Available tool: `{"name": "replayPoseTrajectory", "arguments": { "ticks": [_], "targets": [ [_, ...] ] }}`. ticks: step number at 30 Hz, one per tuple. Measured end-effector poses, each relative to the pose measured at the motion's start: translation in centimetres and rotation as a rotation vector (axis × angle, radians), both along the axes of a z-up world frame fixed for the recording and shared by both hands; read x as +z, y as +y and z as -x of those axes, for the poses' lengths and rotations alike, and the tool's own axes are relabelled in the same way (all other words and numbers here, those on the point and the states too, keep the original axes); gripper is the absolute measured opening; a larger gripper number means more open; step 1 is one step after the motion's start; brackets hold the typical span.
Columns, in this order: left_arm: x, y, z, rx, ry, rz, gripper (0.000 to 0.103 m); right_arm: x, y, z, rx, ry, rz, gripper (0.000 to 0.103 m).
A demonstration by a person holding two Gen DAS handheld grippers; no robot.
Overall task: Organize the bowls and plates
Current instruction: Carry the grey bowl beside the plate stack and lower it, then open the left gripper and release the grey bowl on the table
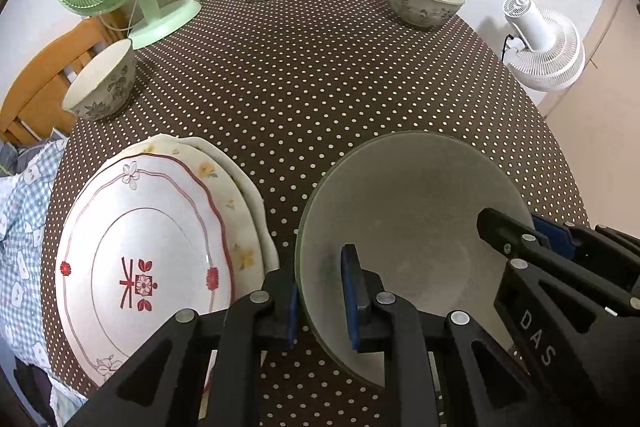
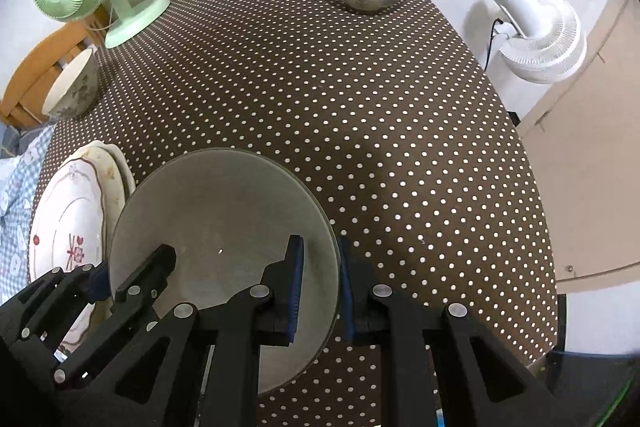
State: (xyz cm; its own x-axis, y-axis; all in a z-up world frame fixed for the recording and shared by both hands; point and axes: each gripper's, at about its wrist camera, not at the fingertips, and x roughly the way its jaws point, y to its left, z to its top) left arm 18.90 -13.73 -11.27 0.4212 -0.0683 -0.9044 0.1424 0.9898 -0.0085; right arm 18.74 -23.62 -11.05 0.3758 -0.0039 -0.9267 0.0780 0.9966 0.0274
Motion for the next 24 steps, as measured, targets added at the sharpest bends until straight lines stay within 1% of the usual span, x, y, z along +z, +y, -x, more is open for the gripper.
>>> {"name": "replayPoseTrajectory", "arguments": {
  "ticks": [3, 4, 5, 7, 8, 9, 12, 13, 14, 15, 16, 18, 20, 24],
  "targets": [
    [-0.1, -0.1, 0.0, -0.002, 0.004, 0.0, 0.019, 0.0, 0.1, -0.1, 0.003, -0.003, 0.001, 0.021],
    [-0.2, -0.1, -0.1, -0.005, 0.01, 0.002, 0.024, 0.0, 0.3, -0.1, 0.009, -0.003, -0.002, 0.024],
    [-0.2, -0.1, -0.2, -0.008, 0.019, 0.005, 0.031, 0.2, 0.5, -0.1, 0.014, -0.007, 0.003, 0.024],
    [-0.4, -0.1, -0.2, -0.007, 0.03, 0.018, 0.036, 0.2, 0.7, -0.1, 0.015, -0.008, -0.002, 0.025],
    [-0.4, -0.1, -0.2, -0.006, 0.033, 0.019, 0.037, 0.2, 0.7, 0.0, 0.014, -0.005, -0.011, 0.026],
    [-0.3, -0.1, -0.2, -0.008, 0.036, 0.019, 0.037, 0.2, 0.6, 0.0, 0.01, 0.001, -0.024, 0.03],
    [-0.1, -0.2, -0.2, -0.017, 0.04, 0.024, 0.042, 0.4, 0.5, -0.1, 0.005, 0.009, -0.036, 0.033],
    [0.1, -0.2, -0.2, -0.02, 0.036, 0.027, 0.049, 0.7, 0.6, 0.0, 0.006, 0.004, -0.034, 0.038],
    [0.4, -0.2, -0.2, -0.018, 0.03, 0.025, 0.061, 1.1, 0.6, 0.1, 0.008, -0.008, -0.03, 0.043],
    [0.7, -0.1, -0.2, -0.014, 0.024, 0.027, 0.068, 1.6, 0.6, 0.3, 0.007, -0.022, -0.028, 0.058],
    [1.1, 0.0, -0.1, -0.008, 0.015, 0.029, 0.076, 2.1, 0.6, 0.4, -0.002, -0.038, -0.023, 0.068],
    [2.0, 0.4, 0.0, 0.004, -0.007, 0.028, 0.08, 3.1, 0.5, 0.6, -0.01, -0.064, -0.019, 0.076],
    [2.8, 0.6, 0.0, 0.011, -0.019, 0.025, 0.084, 4.0, 0.5, 0.7, -0.01, -0.076, -0.022, 0.077],
    [4.5, 0.9, 0.3, 0.008, -0.05, 0.036, 0.084, 5.8, 0.5, 1.1, -0.003, -0.109, -0.028, 0.077]
  ]
}}
